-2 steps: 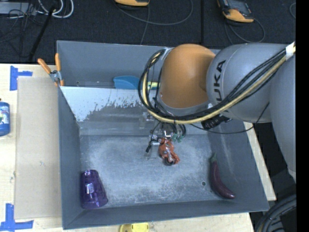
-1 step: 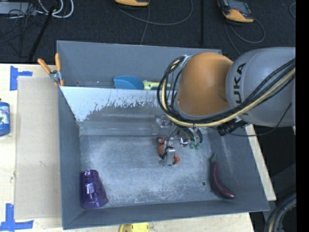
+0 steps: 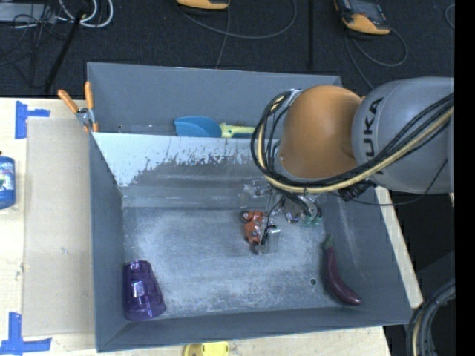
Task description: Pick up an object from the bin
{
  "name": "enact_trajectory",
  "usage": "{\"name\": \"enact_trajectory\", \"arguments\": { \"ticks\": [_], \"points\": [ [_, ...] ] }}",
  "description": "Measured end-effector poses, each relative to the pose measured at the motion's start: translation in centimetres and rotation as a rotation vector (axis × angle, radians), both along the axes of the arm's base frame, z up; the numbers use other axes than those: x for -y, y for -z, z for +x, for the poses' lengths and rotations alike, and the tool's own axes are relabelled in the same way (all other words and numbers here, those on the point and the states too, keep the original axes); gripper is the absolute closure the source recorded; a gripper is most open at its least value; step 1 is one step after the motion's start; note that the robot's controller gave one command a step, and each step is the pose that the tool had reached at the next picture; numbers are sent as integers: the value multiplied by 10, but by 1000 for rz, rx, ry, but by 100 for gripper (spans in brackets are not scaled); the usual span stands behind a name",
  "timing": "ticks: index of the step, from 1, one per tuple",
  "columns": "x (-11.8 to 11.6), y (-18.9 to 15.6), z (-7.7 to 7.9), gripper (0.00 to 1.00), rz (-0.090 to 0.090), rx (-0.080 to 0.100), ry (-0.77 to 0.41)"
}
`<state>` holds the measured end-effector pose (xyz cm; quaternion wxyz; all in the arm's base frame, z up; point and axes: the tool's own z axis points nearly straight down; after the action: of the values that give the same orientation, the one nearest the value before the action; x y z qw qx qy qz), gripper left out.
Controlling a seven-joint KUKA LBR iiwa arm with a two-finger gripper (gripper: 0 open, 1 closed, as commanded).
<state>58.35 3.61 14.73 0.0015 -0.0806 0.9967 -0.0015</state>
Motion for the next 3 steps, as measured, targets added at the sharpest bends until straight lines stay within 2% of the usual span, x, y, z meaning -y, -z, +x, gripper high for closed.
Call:
{"name": "enact_trajectory", "arguments": {
  "ticks": [1, 2, 3],
  "points": [
    [21, 8, -5, 0, 4, -5, -79],
    [39, 14, 0, 0, 4, -2, -9],
    [30, 19, 1, 0, 3, -3, 77]
  ]
}}
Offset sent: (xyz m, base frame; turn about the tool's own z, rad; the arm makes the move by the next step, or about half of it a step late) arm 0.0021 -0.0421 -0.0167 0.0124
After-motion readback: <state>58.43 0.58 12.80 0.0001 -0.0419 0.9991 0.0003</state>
